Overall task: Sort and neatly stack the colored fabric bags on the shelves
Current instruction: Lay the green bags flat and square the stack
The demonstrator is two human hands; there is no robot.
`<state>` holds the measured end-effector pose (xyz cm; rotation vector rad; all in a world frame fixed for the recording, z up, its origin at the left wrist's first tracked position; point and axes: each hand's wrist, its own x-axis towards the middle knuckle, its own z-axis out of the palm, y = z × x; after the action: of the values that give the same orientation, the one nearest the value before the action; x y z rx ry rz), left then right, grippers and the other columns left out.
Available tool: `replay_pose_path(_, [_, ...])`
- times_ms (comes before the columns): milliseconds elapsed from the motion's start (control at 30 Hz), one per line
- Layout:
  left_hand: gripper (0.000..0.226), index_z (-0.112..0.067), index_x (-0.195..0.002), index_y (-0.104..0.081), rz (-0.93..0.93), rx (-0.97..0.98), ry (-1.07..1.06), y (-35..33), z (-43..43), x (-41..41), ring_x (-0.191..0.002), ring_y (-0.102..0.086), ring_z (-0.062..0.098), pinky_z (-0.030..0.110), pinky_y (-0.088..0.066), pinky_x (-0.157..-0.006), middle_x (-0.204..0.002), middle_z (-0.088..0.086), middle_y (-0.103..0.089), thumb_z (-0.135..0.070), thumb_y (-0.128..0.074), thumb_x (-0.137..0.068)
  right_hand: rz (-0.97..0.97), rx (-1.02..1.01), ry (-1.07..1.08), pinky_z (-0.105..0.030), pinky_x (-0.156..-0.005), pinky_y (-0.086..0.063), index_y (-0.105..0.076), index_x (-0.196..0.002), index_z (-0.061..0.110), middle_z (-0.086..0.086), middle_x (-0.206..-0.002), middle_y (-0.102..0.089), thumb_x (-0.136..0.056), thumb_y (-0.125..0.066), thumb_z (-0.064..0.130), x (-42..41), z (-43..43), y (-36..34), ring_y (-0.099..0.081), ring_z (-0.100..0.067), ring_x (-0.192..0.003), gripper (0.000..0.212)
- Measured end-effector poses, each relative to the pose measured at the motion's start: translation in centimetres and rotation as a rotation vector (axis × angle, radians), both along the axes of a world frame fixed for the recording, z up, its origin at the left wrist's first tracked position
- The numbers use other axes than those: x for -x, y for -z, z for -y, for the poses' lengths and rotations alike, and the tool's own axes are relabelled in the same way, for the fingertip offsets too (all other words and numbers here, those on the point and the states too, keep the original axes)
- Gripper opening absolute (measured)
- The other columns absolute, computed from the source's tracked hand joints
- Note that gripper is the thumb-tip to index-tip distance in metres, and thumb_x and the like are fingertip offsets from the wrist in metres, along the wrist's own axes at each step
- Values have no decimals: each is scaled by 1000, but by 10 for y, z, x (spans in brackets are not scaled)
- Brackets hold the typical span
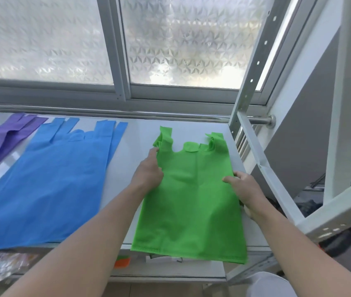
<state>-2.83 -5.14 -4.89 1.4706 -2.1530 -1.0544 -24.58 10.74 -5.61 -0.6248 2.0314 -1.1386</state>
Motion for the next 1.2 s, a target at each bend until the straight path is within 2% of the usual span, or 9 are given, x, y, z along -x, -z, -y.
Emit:
replay_pose_path(167, [73, -22, -162, -16, 56, 58, 77, 11, 1, 4, -123, -57, 34, 45, -46, -101, -143, 12, -57, 1, -43, -99, 97, 138, 56, -53, -118, -32, -42, -153, 9, -14, -157, -45, -91, -70, 22, 24, 51, -20, -40, -35, -144, 69])
replay_pose_path(367, [87, -33, -164, 11, 102, 105, 152, 25, 9, 2, -95, -60, 30, 47, -50, -93, -138, 18, -56, -1, -39, -100, 161, 190, -22, -59, -122, -28, -31, -160, 32, -17, -169, -22, -75, -83, 21, 67, 93, -6, -28, -39, -152, 101])
replay_pose_path(467, [92, -32, -163, 10, -26, 15, 179, 16, 19, 5, -82, -63, 20, 44, -56, -80, -132, 10, -59, -8, -53, -101, 261, 284, -11, -57, -112, -45, -40, -155, 40, -10, -162, -33, -76, -83, 8, 71, 103, -22, -51, -40, -136, 96])
replay_pose_path(567, [98, -33, -163, 6, -130, -5, 111, 9, 39, 15, -131, -55, 38, 53, -45, -111, -153, 21, -46, -24, -68, -99, 257, 338, 19, -58, -107, -50, -54, -145, 46, -6, -153, -46, -84, -65, 3, 58, 103, -42, -58, -39, -128, 75])
replay_pose_path(733, [87, -30, -164, -6, -68, 93, 89, 9, 71, 42, -135, -52, 40, 57, -43, -113, -152, 25, -48, -42, -63, -100, 32, 179, -53, -54, -125, -24, -37, -159, 38, -10, -171, -20, -87, -52, -13, 64, 97, -15, -26, -34, -153, 89])
replay_pose_path(867, [90, -45, -162, -12, -67, 164, 242, 6, 83, 46, -106, -59, 25, 49, -59, -91, -149, 20, -53, -11, -64, -96, -118, 192, -77, -42, -85, -60, -49, -152, 39, -15, -166, -30, -84, -47, -17, 64, 101, -10, -64, -17, -90, 87])
replay_pose_path(967, [104, -60, -156, -17, -152, 171, 380, 2, 84, 42, -86, -66, 13, 29, -60, -65, -165, 3, -33, 11, -49, -88, -202, 222, -100, -30, -60, -48, -55, -146, 42, -10, -164, -37, -81, -46, -13, 62, 103, -8, -54, -11, -61, 86])
replay_pose_path(1100, [106, -58, -156, -20, -261, 107, 418, 3, 87, 36, -62, -60, 1, 22, -52, -54, -164, -8, -25, 16, -46, -86, -221, 176, -99, -43, -91, -56, -55, -147, 37, -1, -154, -47, -84, -51, -6, 59, 99, 1, -64, -32, -113, 76])
replay_pose_path(1200, [94, -53, -159, -18, -137, 102, 382, 9, 97, 30, -93, -63, 15, 28, -56, -73, -165, 3, -31, 4, -52, -92, -200, 108, -113, -49, -111, -44, -51, -151, 34, -8, -163, -38, -83, -57, 2, 62, 101, 7, -44, -30, -139, 75])
